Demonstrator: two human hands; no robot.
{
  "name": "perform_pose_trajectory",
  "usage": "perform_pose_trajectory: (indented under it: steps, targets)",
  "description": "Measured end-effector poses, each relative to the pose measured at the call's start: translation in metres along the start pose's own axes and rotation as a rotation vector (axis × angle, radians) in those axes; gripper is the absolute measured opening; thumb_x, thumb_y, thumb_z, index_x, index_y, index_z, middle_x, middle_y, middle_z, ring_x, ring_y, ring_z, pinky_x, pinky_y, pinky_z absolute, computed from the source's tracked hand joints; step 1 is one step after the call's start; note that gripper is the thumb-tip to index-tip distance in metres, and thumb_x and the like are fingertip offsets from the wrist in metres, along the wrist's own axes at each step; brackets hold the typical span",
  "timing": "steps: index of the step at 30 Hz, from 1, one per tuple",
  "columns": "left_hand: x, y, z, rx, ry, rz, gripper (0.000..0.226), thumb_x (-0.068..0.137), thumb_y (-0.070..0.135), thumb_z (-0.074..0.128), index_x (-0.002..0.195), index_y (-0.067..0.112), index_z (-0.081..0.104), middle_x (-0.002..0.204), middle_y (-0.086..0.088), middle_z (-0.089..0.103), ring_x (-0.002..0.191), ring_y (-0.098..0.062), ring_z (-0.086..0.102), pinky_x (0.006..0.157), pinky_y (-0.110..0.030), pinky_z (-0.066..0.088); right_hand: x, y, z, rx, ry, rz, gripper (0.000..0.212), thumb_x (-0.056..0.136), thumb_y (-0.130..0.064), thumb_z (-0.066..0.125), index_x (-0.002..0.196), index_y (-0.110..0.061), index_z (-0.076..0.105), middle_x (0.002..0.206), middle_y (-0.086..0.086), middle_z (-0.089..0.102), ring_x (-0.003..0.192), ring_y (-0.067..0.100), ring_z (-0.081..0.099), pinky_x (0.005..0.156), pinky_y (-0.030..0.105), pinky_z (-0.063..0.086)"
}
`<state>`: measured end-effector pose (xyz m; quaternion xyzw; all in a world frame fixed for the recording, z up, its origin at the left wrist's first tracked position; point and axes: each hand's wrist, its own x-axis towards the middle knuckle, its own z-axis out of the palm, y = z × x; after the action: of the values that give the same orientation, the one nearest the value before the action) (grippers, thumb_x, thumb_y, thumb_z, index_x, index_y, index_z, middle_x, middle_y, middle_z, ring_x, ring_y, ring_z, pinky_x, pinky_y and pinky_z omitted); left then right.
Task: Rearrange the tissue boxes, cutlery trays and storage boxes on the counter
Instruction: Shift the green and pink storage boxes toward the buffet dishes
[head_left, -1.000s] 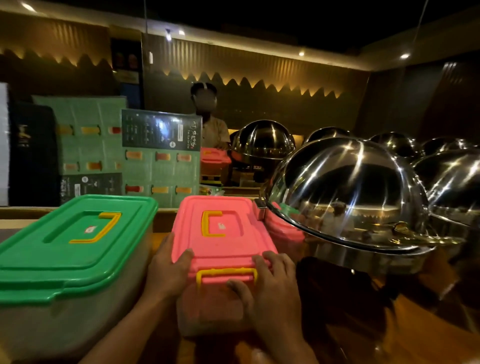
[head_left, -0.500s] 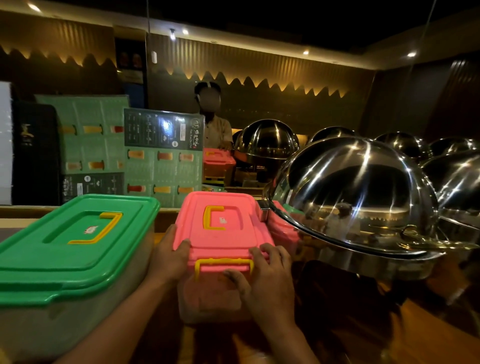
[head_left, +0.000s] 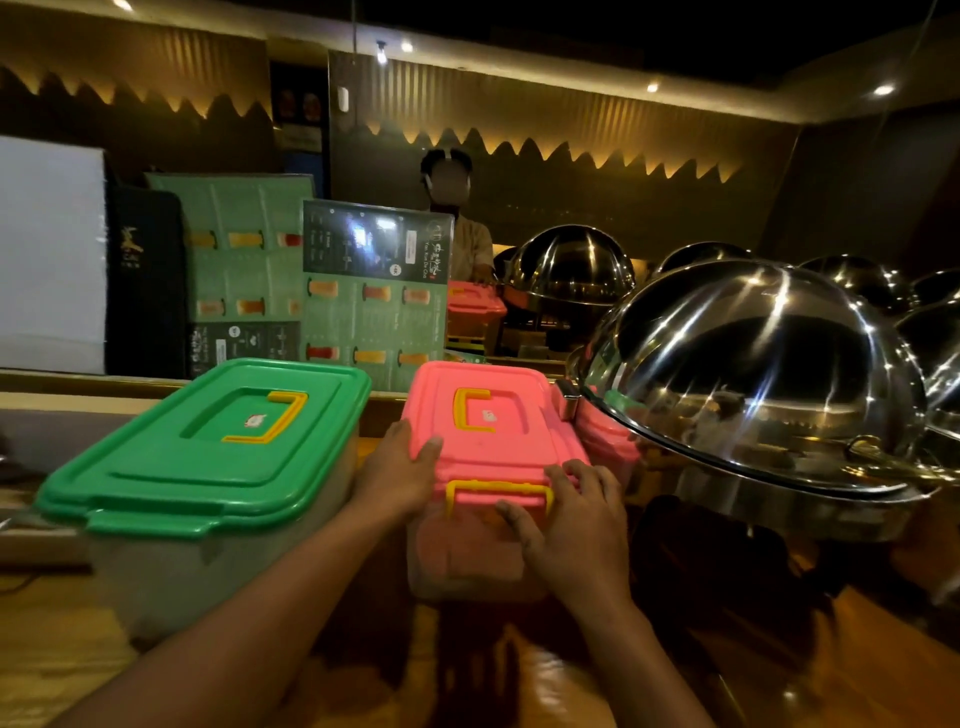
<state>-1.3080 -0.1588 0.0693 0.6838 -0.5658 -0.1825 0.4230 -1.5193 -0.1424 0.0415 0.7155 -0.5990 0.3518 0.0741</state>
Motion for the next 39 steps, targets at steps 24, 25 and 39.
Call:
perform_pose_trajectory:
  steps: [24,25,39]
  targets:
    - [-0.017,-0.216,-0.257,-0.210,-0.166,0.152,0.109,0.035,0.081,0.081,0.133,0.048,0.048,0.140,0.005,0.052,0.113,-0.016,0.060,0.084,-0.034,0.057,-0.069,-0.248,0.065,0.290,0.020,-0.022,0.067,0.067,-0.074,0.067,0.116,-0.028,0.068,0.134,-0.001,0.053,0.121,0.018,0.052,0.100,0.038,0.047]
    - [-0.015,-0.216,-0.253,-0.224,-0.149,0.169,0.111,0.035,0.081,0.081,0.135,0.046,0.048,0.138,0.006,0.052,0.112,-0.016,0.060,0.086,-0.038,0.056,-0.068,-0.247,0.065,0.260,0.017,-0.010,0.068,0.068,-0.076,0.064,0.117,-0.029,0.067,0.134,-0.001,0.054,0.120,0.019,0.053,0.099,0.040,0.048]
    - [0.013,-0.199,-0.201,-0.364,-0.187,0.192,0.120,0.046,0.078,0.079,0.149,0.038,0.032,0.142,0.015,0.039,0.122,-0.014,0.053,0.098,-0.040,0.054,-0.040,-0.213,0.058,-0.026,-0.081,0.057,0.084,0.077,-0.087,0.025,0.135,-0.034,0.054,0.156,0.009,0.034,0.145,0.031,0.023,0.117,0.049,0.019]
